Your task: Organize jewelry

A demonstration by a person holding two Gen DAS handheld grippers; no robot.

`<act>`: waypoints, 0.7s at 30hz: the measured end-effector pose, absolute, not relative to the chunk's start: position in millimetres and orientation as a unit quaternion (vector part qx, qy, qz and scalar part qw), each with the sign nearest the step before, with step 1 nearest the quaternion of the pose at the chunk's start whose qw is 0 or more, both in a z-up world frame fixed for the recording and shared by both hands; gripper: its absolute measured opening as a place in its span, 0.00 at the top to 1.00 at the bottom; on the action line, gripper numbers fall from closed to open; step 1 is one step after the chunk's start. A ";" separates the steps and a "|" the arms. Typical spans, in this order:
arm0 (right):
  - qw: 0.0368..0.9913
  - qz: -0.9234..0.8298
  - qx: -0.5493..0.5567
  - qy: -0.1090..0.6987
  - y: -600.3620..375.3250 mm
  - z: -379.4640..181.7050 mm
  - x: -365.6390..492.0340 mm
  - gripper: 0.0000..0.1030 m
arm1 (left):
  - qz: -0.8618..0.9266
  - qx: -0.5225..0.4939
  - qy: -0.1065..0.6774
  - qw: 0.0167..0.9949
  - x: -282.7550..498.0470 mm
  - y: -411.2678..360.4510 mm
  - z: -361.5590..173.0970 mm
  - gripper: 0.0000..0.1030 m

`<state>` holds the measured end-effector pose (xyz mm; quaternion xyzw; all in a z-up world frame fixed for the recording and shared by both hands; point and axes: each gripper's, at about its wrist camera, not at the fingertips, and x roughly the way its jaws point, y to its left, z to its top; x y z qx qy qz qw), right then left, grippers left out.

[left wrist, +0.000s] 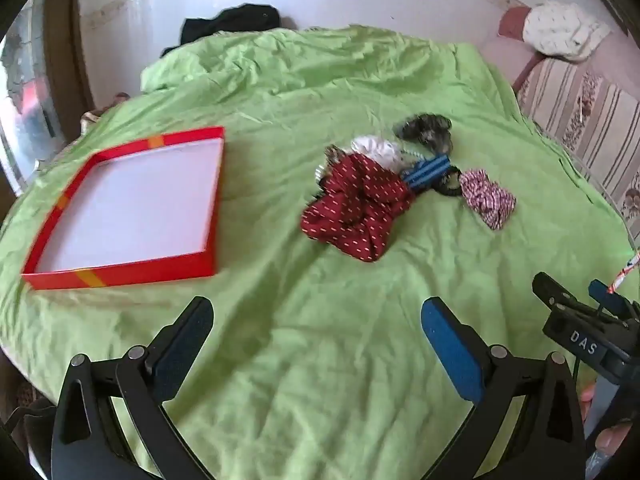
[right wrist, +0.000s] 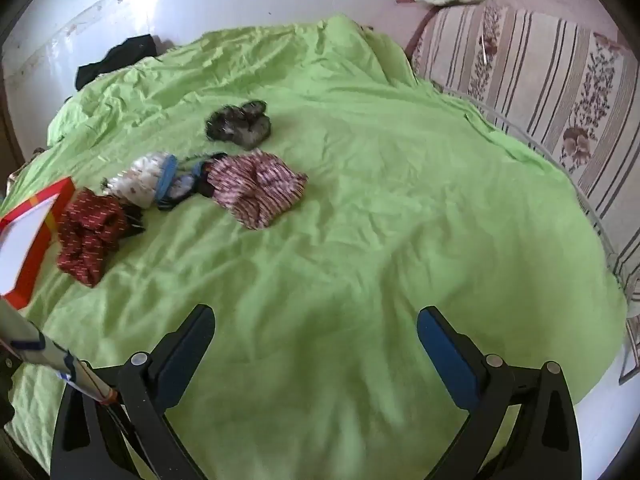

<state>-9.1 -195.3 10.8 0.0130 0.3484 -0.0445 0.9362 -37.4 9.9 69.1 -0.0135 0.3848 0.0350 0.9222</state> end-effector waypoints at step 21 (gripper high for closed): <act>0.945 -0.043 -0.014 0.324 -170.0 24.1 -61.9 0.03 | 0.021 0.007 0.365 0.931 -88.1 12.1 93.9 0.00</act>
